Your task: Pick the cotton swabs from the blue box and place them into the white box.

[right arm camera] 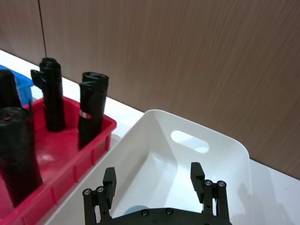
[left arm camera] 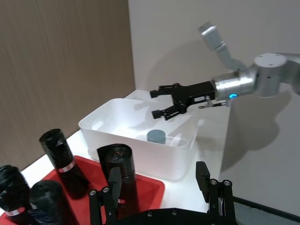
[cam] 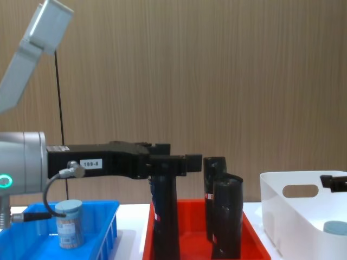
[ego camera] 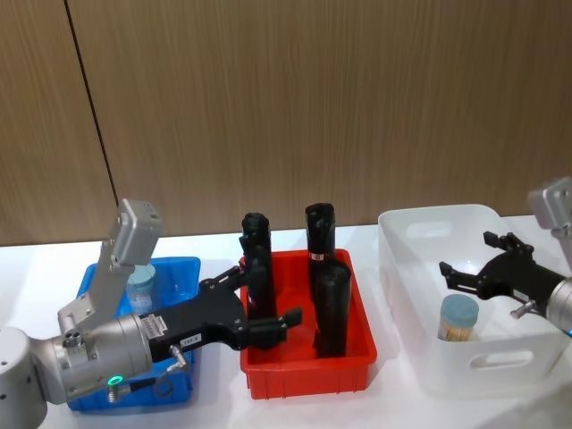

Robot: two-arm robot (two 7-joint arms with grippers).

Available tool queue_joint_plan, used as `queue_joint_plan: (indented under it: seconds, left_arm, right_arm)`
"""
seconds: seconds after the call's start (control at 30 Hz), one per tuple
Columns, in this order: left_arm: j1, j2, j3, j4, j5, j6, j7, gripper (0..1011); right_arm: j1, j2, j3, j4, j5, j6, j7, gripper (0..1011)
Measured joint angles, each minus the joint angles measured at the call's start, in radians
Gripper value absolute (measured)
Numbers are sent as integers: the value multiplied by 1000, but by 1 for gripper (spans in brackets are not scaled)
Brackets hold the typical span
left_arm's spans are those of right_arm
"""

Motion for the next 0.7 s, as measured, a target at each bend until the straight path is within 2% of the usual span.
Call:
queue_joint_plan:
  seconds: [0.7]
  left_arm:
    - [44, -20, 35, -57, 92, -56, 269, 1003]
  right_arm:
    - [-205, -55, -6, -254, 57, -71, -194, 1002]
